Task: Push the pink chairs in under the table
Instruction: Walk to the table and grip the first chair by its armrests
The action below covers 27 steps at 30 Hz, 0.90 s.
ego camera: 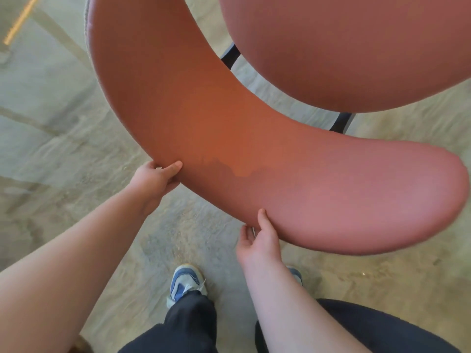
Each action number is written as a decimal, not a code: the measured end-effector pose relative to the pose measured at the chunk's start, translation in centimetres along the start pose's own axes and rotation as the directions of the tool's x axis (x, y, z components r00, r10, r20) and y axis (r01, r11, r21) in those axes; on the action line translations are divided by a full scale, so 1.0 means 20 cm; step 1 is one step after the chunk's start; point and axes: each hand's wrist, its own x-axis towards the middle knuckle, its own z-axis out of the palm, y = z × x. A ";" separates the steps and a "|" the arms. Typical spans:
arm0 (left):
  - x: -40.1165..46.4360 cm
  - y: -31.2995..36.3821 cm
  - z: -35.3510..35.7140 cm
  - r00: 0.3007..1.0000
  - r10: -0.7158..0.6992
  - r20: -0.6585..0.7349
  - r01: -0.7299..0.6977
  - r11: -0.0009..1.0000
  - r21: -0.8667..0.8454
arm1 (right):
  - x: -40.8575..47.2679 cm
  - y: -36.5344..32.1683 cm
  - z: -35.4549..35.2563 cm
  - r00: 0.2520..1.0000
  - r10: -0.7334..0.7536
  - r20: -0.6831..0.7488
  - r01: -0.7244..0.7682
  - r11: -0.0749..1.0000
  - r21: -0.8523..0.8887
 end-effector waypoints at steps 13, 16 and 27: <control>-0.67 1.17 0.43 0.990 0.085 -0.114 -0.073 0.991 0.112 | -0.93 -0.80 0.51 0.999 -0.037 -0.011 0.033 0.970 -0.240; -0.74 1.43 0.56 0.989 0.108 -0.105 -0.093 0.987 0.132 | -1.10 -0.99 0.68 0.995 -0.092 -0.035 0.078 0.953 -0.292; -0.75 2.21 0.92 0.984 -0.039 0.175 0.010 0.986 0.165 | -1.51 -1.54 1.19 0.987 -0.144 -0.069 0.120 0.955 -0.271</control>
